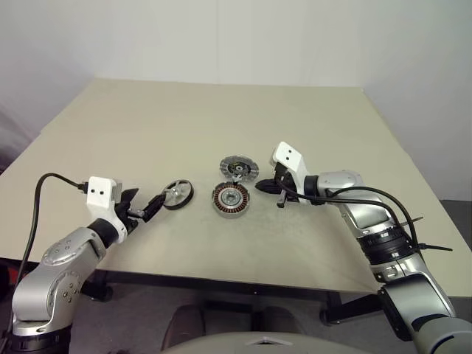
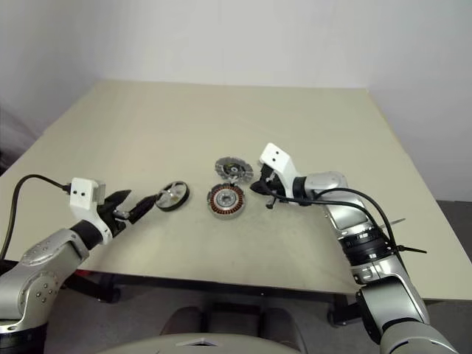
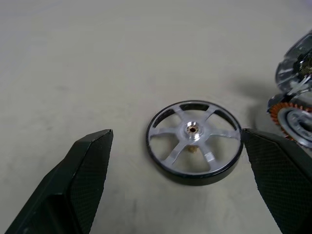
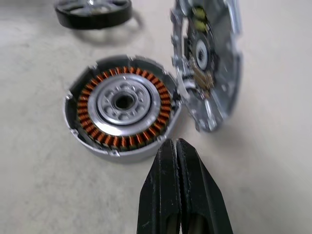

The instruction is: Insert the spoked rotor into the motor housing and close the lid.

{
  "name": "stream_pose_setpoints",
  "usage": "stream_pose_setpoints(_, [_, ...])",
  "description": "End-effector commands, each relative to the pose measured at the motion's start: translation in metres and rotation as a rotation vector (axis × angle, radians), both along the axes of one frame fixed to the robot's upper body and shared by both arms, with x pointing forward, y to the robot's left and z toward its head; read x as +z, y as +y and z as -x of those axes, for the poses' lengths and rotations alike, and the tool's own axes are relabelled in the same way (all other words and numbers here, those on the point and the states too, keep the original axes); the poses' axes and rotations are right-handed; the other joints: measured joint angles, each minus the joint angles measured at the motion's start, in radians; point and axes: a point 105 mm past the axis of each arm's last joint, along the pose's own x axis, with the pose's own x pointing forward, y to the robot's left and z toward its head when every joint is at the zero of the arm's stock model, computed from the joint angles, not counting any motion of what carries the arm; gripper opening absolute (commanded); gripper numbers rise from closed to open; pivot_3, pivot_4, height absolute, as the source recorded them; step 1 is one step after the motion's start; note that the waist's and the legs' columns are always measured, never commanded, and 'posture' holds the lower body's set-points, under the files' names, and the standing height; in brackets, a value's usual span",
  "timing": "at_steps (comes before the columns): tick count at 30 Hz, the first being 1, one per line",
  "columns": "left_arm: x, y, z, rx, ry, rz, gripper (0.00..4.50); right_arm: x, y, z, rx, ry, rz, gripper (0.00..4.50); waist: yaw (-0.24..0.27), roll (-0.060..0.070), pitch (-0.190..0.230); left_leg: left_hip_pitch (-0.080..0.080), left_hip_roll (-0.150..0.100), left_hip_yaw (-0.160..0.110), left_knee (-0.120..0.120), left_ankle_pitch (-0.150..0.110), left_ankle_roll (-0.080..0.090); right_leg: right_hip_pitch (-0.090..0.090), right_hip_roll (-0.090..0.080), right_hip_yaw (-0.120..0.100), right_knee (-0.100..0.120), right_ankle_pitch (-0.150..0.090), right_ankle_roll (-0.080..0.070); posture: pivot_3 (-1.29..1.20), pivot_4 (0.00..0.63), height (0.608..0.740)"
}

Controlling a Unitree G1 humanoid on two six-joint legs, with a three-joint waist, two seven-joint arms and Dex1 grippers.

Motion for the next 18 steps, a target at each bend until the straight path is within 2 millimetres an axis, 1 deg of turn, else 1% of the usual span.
stream_pose_setpoints(1, [0.006, -0.009, -0.002, -0.006, 0.007, 0.044, 4.50, 0.016, 0.001, -0.001, 0.006, -0.051, -0.023, 0.05, 0.000, 0.000, 0.000, 0.000, 0.000, 0.000, 0.000, 0.001, 0.002, 0.000, 0.000, 0.000, 0.000, 0.000, 0.000, 0.00, 0.000, 0.740])
stream_pose_setpoints(5, [-0.007, -0.014, 0.003, 0.014, 0.119, 0.123, 4.50, 0.015, -0.002, -0.002, -0.006, -0.052, -0.021, 0.05, 0.000, 0.000, 0.000, -0.001, 0.000, 0.000, 0.000, 0.001, 0.002, -0.001, 0.000, 0.000, 0.000, 0.000, 0.000, 0.00, 0.000, 0.740])
stream_pose_setpoints(8, [-0.009, -0.018, 0.011, 0.011, 0.167, 0.214, 4.50, 0.014, -0.004, -0.002, -0.014, -0.049, -0.019, 0.05, -0.001, 0.000, 0.000, -0.001, 0.000, 0.000, 0.000, 0.001, 0.002, -0.001, 0.000, 0.000, 0.000, 0.000, 0.000, 0.00, 0.000, 0.740])
stream_pose_setpoints(13, [-0.014, -0.016, 0.026, 0.021, 0.224, 0.283, 4.50, 0.014, -0.006, -0.002, -0.021, -0.045, -0.018, 0.05, 0.000, 0.000, 0.000, -0.001, 0.000, 0.000, 0.000, 0.001, 0.002, -0.001, 0.000, 0.000, 0.000, 0.000, 0.000, 0.00, 0.000, 0.740])
stream_pose_setpoints(15, [-0.012, -0.014, 0.028, 0.032, 0.225, 0.325, 4.50, 0.014, -0.006, -0.002, -0.022, -0.044, -0.017, 0.05, 0.000, 0.000, 0.000, -0.001, 0.000, 0.000, 0.000, 0.001, 0.002, 0.000, 0.000, 0.000, -0.001, 0.000, 0.000, 0.00, 0.000, 0.740])
stream_pose_setpoints(18, [-0.012, -0.016, 0.024, 0.051, 0.232, 0.391, 4.50, 0.014, -0.006, -0.003, -0.022, -0.043, -0.016, 0.05, 0.003, 0.000, 0.000, 0.000, 0.000, 0.000, 0.000, 0.001, 0.002, 0.000, 0.000, 0.000, -0.001, 0.000, 0.000, 0.00, 0.000, 0.740])
